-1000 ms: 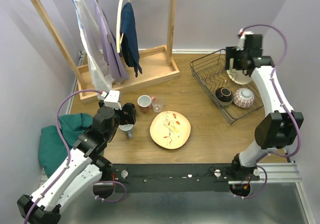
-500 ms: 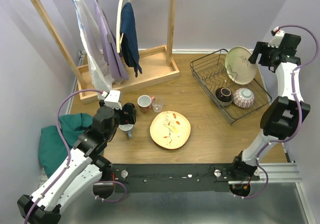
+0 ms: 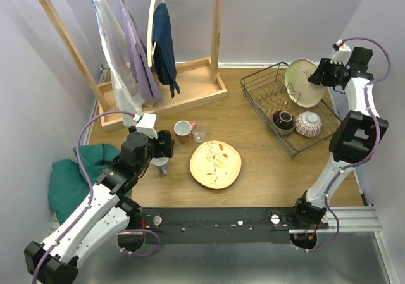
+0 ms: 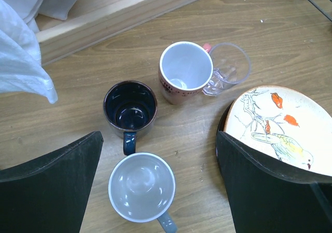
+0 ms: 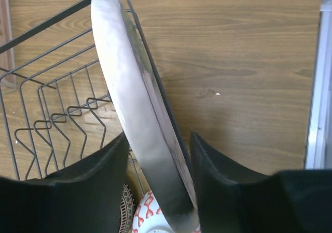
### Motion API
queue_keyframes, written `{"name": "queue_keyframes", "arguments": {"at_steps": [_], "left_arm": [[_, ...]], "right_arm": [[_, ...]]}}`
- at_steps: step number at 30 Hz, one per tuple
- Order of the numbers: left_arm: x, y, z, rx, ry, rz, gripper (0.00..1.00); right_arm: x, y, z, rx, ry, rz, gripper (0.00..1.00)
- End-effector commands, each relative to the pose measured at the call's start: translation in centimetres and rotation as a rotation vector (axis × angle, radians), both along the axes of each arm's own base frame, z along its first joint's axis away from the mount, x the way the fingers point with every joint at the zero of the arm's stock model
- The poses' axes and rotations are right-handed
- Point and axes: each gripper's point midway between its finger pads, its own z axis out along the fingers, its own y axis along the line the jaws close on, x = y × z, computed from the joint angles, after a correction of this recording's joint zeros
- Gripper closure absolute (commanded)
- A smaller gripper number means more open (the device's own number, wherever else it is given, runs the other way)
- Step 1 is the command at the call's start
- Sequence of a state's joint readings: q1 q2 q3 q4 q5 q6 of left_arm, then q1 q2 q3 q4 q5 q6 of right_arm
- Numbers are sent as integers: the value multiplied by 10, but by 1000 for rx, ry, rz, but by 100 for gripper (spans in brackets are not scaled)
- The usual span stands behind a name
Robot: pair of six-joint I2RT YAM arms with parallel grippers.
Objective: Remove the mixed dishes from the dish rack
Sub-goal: Pick up the plate from the dish rack.
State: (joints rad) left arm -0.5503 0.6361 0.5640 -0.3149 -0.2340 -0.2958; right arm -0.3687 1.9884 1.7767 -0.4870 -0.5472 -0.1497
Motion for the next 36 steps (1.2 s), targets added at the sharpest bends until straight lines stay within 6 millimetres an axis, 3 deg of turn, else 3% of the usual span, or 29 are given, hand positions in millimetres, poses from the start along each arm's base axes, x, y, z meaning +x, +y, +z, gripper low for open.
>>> {"name": "queue_keyframes", "arguments": {"at_steps": [1,6,12,21,31,36], "left_arm": [[3,-3,4,0,-14,-20,1],[3,-3,1,1,-4,-22,1],[4,-5,2,-5,-4,-32,1],[4,-7,3,-15,-4,-44,1],[3,-6,6,-20,-13,-41,1],[3,-5,6,-20,-15,-38,1]], "right_arm": [[10,3,8,14,-47,68,53],[9,4,13,-1,-56,74,77],[5,6,38,-35,-105,85,90],[0,16,73,-152,-184,119,96],[1,23,96,-347,-237,73,99],[-5,27,124,-353,-291,56,99]]}}
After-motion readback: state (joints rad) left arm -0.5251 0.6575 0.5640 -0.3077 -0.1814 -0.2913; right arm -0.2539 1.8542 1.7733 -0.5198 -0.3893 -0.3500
